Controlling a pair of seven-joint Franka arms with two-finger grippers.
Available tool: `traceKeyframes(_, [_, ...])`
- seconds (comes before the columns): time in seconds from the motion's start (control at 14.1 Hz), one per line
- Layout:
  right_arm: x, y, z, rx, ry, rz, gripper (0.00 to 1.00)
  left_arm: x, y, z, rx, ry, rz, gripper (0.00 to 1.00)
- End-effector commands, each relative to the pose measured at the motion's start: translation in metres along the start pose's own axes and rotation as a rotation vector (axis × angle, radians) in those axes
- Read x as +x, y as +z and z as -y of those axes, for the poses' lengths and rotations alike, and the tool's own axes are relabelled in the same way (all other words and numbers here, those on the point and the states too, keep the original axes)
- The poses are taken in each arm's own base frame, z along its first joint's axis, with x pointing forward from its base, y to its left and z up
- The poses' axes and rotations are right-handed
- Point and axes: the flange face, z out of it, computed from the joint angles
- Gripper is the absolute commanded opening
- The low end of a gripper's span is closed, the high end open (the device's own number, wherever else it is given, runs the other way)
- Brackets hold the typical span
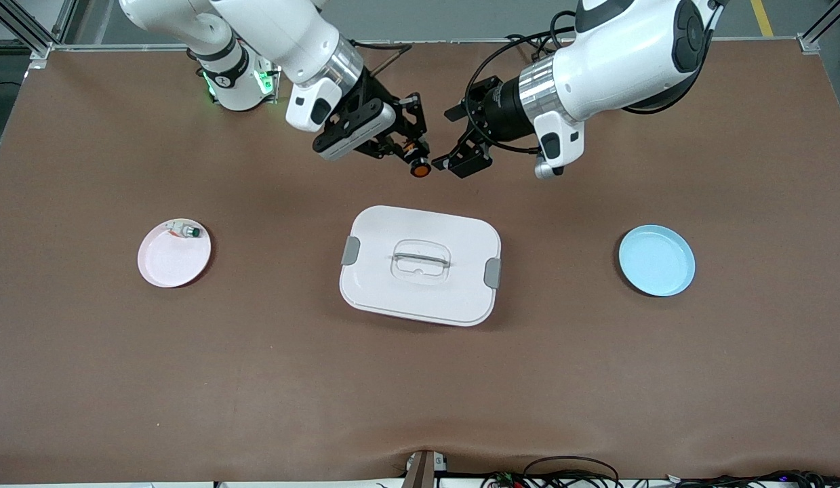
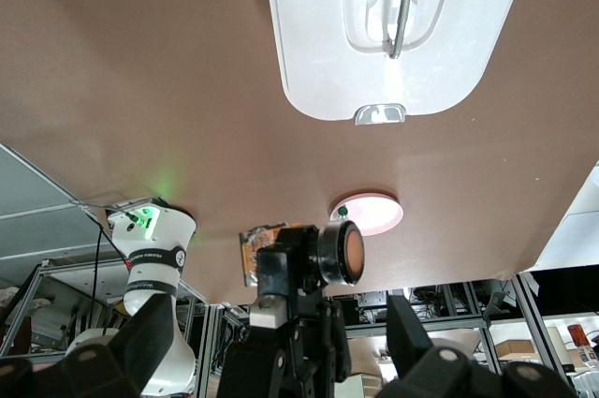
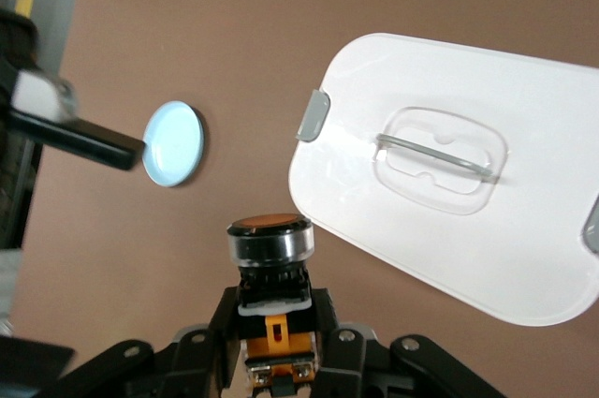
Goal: Transfer orange switch to right arm and place
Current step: 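Carry the switch with the right gripper while the left gripper withdraws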
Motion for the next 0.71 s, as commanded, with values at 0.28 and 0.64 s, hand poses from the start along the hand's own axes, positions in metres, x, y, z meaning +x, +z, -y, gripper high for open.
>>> traceKeyframes(0.28, [0.006,-0.032,-0.061,-0.154,-0.309,0.173,0.0,0.026,-0.007,0.011,0.093,0.067,-0.073,1.0])
traceKeyframes(0.64, [0.007,-0.073,-0.118,-0.192,-0.471,0.285,0.0,0.044,0.0,0.022,0.118,0.096,-0.134,1.0])
